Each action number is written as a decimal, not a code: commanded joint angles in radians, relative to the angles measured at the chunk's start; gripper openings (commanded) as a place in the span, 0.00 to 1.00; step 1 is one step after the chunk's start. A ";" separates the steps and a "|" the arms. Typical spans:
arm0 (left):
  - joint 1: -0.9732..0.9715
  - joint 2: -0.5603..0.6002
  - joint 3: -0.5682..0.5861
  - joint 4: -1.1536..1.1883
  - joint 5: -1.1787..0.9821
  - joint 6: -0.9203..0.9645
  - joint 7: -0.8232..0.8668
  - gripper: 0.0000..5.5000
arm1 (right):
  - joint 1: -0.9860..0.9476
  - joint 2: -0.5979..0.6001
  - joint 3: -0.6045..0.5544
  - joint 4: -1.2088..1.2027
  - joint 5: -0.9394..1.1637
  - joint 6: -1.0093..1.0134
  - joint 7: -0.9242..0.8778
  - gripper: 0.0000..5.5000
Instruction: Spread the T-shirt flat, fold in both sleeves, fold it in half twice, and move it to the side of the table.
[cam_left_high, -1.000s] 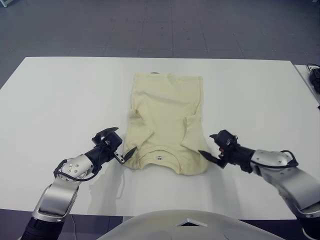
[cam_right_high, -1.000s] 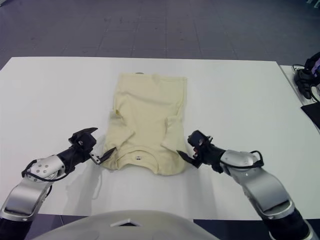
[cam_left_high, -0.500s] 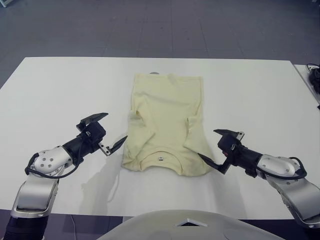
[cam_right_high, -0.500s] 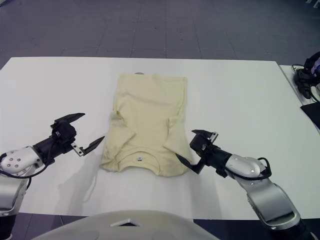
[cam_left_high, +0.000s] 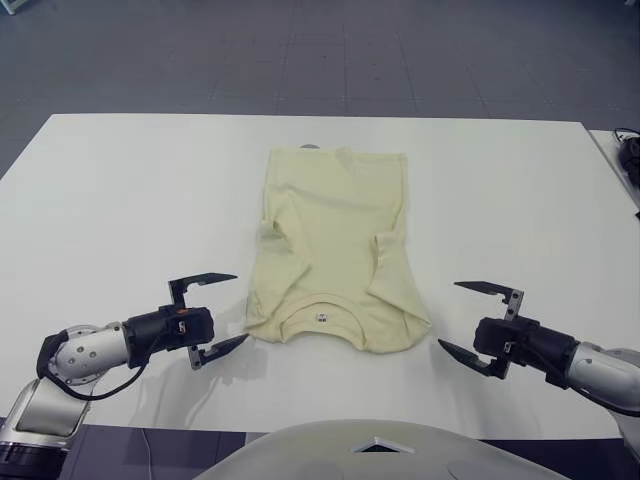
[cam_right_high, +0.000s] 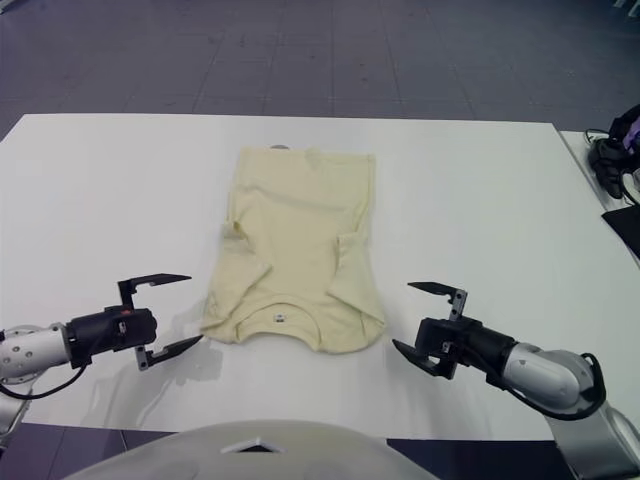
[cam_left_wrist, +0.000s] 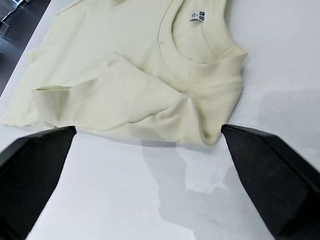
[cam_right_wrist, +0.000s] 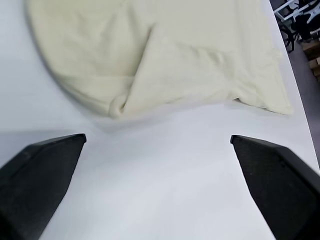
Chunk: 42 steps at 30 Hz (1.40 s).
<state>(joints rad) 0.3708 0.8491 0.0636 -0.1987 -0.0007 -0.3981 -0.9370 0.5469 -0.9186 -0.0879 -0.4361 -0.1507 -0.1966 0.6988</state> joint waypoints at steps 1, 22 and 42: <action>-0.060 0.033 -0.054 0.067 0.119 -0.063 0.018 0.92 | -0.087 0.019 0.089 0.098 -0.135 -0.076 -0.036 0.98; -0.233 0.121 -0.281 0.270 0.277 -0.350 0.052 0.28 | -0.239 0.028 0.329 0.366 -0.189 -0.257 -0.026 0.50; -0.356 0.147 -0.331 0.137 -0.036 -0.120 -0.095 0.00 | -0.320 -0.002 0.199 0.023 0.463 0.402 0.248 0.00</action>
<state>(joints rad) 0.0341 0.9782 -0.2896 0.0087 0.0530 -0.6019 -0.9939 0.2727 -0.8937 0.1705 -0.3508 0.2282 0.1059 0.9242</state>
